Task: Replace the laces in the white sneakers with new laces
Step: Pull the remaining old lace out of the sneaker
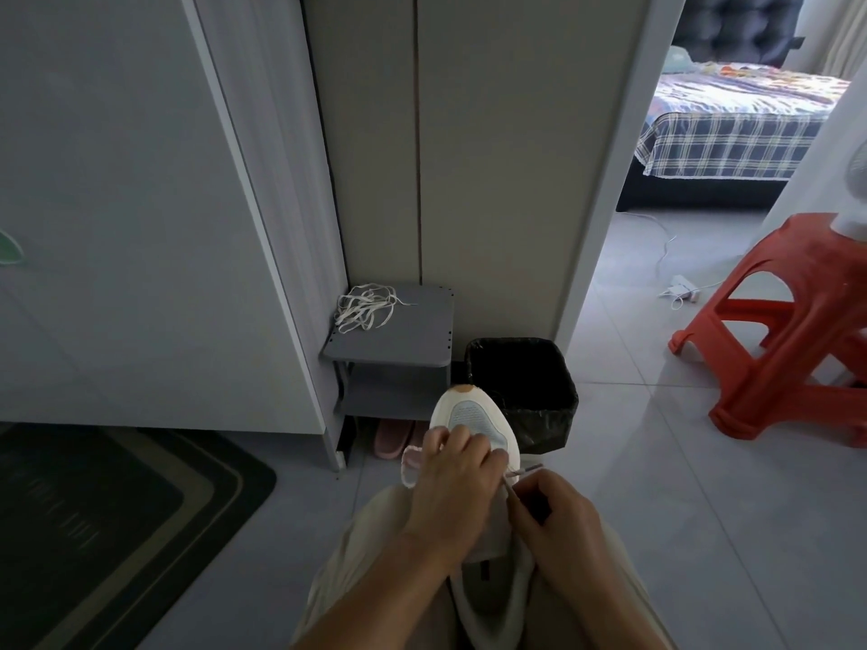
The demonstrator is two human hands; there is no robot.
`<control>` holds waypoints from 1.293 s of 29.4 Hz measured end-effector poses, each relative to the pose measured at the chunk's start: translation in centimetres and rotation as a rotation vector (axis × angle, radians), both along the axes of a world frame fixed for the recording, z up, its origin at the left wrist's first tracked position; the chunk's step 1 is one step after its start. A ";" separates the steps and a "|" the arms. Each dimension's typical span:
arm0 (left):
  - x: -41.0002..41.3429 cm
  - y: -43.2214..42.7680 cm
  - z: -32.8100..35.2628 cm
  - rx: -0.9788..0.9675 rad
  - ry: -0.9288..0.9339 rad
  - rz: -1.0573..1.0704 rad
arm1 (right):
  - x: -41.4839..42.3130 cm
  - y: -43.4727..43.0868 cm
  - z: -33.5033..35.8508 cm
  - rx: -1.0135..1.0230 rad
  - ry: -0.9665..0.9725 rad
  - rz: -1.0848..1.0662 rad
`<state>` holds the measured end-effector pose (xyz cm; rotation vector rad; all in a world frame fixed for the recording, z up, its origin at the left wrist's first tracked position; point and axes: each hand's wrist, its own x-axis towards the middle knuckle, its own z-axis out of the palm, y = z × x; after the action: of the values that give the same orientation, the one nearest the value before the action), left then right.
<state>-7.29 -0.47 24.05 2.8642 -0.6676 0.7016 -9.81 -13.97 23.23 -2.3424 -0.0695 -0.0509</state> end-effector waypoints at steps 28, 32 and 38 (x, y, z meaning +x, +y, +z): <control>-2.1 2.1 1.2 -0.090 0.308 0.081 | 0.3 0.4 -0.2 -0.011 0.005 -0.049; -1.5 -0.1 -0.6 -0.083 0.193 0.139 | 0.3 0.3 -0.2 0.061 0.048 -0.054; -0.2 -1.7 -1.3 -0.185 0.137 0.215 | 0.3 -0.1 -0.3 -0.009 -0.005 -0.033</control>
<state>-7.47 -2.14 22.76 2.8031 -0.2637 0.5531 -9.51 -14.03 22.94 -2.3529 -0.0339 -0.0728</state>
